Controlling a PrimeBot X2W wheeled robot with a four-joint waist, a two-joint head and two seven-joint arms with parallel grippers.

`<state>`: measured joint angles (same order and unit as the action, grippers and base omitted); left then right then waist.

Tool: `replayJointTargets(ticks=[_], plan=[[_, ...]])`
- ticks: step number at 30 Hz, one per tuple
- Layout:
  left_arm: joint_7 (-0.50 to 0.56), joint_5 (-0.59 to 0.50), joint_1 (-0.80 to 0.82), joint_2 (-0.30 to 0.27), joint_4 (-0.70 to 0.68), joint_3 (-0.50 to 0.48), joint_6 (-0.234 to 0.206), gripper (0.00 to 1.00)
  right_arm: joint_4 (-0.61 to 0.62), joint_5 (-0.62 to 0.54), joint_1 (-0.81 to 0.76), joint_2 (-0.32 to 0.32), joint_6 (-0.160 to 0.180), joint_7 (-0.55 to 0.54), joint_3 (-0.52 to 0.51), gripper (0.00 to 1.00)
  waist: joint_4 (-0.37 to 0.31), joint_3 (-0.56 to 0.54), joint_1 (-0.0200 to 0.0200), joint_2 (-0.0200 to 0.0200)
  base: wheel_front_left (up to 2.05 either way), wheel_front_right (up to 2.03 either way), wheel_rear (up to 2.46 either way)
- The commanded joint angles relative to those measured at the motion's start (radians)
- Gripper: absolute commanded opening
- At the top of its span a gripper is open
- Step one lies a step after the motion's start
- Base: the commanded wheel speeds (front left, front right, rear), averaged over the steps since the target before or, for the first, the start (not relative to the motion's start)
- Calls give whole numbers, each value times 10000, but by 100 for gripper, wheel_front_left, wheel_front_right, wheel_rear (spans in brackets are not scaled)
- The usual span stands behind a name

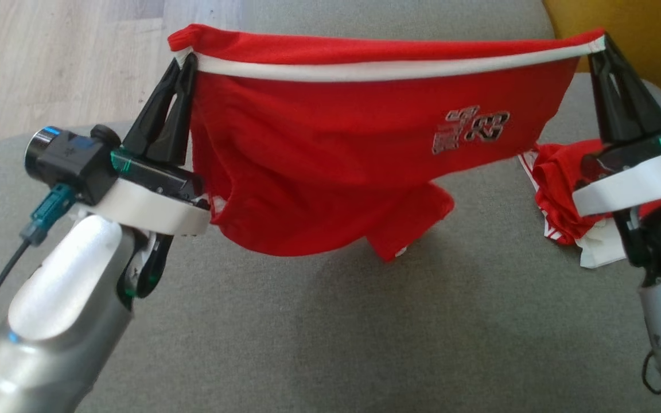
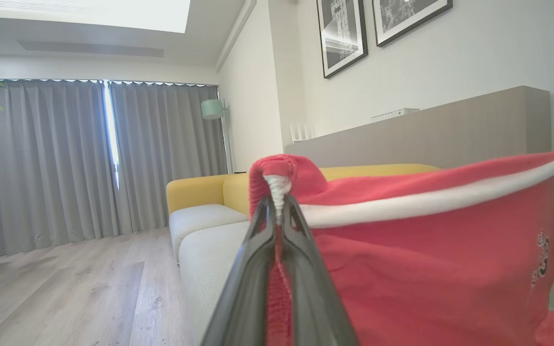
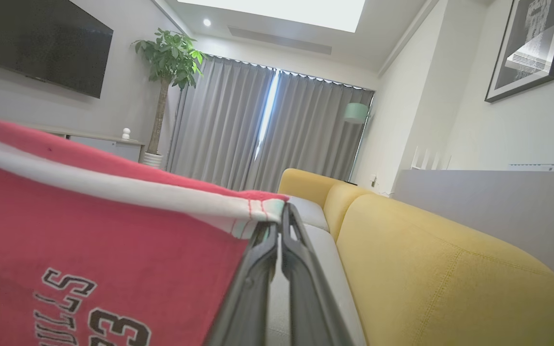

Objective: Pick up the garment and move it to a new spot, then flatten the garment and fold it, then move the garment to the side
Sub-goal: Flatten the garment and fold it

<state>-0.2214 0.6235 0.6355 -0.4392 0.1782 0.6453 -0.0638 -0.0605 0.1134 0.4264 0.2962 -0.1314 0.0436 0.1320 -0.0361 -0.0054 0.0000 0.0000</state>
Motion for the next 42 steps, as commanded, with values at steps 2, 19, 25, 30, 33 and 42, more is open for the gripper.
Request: replayJointTargets(ticks=[2, 19, 25, 30, 33, 42], plan=[[40, -29, 225, -538, -586, -485, -193, 0, 259, 48, 19, 65, 7, -78, 173, 0, 33, -70, 0, 0, 0, 0, 0], [872, 382, -1516, -1433, -3227, -599, -1101, 0, 2035, 80, -1622, -133, 7, -792, -429, 0, 210, 289, 0, 0, 0, 0, 0], [1246, 545, -195, -1115, -2203, -564, -571, 0, 1130, 397, -73, 169, 7, -1096, -97, 0, 280, 1160, 0, 0, 0, 0, 0], [1314, 483, 1857, -662, -380, -560, 269, 0, -402, 747, 2322, 505, 7, -1144, 496, 0, 201, 2209, 0, 0, 0, 0, 0], [1249, 409, 3346, -413, 880, -680, 739, 0, -1613, 803, 4083, 680, 7, -1017, 951, 0, 127, 2916, 0, 0, 0, 0, 0], [-81, -308, 6938, 74, 4150, -1144, 1243, 0, -5256, -136, 8251, 222, 7, 1017, 1195, 0, -104, 4025, 0, 0, 0, 0, 0]])
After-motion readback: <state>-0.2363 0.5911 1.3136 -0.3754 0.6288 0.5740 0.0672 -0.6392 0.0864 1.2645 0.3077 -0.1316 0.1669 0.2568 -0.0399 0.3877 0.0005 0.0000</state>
